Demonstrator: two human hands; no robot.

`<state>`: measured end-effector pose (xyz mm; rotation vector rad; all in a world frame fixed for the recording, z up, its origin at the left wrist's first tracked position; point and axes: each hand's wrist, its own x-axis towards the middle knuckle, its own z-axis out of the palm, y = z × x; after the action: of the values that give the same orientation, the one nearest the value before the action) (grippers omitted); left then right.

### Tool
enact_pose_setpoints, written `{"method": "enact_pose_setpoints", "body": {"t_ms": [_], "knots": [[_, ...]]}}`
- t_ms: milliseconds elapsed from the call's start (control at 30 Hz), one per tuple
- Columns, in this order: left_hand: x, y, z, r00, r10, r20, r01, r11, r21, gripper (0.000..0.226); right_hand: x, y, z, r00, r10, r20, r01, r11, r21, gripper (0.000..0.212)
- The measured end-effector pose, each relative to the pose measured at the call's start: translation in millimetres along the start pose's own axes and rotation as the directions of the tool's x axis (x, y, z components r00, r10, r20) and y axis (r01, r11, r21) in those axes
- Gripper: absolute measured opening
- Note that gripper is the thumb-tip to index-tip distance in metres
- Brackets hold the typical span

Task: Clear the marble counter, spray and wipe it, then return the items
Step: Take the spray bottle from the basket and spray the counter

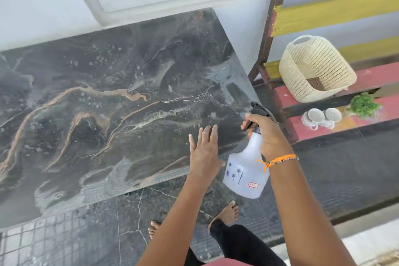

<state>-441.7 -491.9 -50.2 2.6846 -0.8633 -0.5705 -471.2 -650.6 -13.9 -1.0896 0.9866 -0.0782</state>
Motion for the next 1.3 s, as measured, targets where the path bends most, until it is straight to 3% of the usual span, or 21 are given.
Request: {"method": "enact_pose_setpoints", "body": {"t_ms": [133, 267, 367, 567, 767, 900, 1033, 1100, 1233, 1300], "knots": [[2, 10, 2, 0.998, -0.060, 0.018, 0.059, 0.997, 0.055, 0.092, 6, -5, -12, 0.999, 0.014, -0.042, -0.009, 0.993, 0.117, 0.027], [10, 23, -1, 0.997, -0.083, -0.001, 0.083, 0.997, -0.004, 0.091, 6, -6, -34, 1.000, 0.009, 0.028, -0.012, 0.995, 0.103, 0.024], [27, 45, -2, 0.999, -0.010, -0.054, 0.004, 0.993, -0.115, 0.081, 6, -9, -56, 0.997, -0.064, 0.035, 0.057, 0.981, 0.184, 0.006], [81, 124, -6, 0.981, 0.191, -0.022, -0.185, 0.911, -0.369, 0.040, 17, -47, -106, 0.980, -0.158, -0.123, 0.169, 0.981, 0.090, 0.020], [128, 183, -9, 0.942, 0.331, 0.046, -0.281, 0.858, -0.430, 0.042, 43, -82, -149, 0.893, -0.360, -0.270, 0.361, 0.931, -0.047, 0.022], [149, 188, -7, 0.941, 0.330, 0.077, -0.262, 0.854, -0.450, 0.044, 59, -92, -159, 0.751, -0.420, -0.510, 0.427, 0.897, -0.110, 0.037], [174, 194, -2, 0.951, 0.289, 0.108, -0.206, 0.855, -0.475, 0.042, 83, -108, -158, 0.685, -0.325, -0.652, 0.376, 0.924, -0.065, 0.007], [188, 201, 0, 0.951, 0.288, 0.113, -0.201, 0.854, -0.479, 0.040, 102, -114, -164, 0.684, -0.382, -0.622, 0.360, 0.918, -0.167, 0.016], [222, 219, 5, 0.959, 0.250, 0.131, -0.150, 0.844, -0.515, 0.037, 145, -132, -191, 0.677, -0.533, -0.507, 0.354, 0.840, -0.411, 0.014], [237, 231, 9, 0.967, 0.211, 0.141, -0.110, 0.848, -0.518, 0.035, 168, -144, -210, 0.707, -0.549, -0.445, 0.331, 0.814, -0.478, 0.019]]}}
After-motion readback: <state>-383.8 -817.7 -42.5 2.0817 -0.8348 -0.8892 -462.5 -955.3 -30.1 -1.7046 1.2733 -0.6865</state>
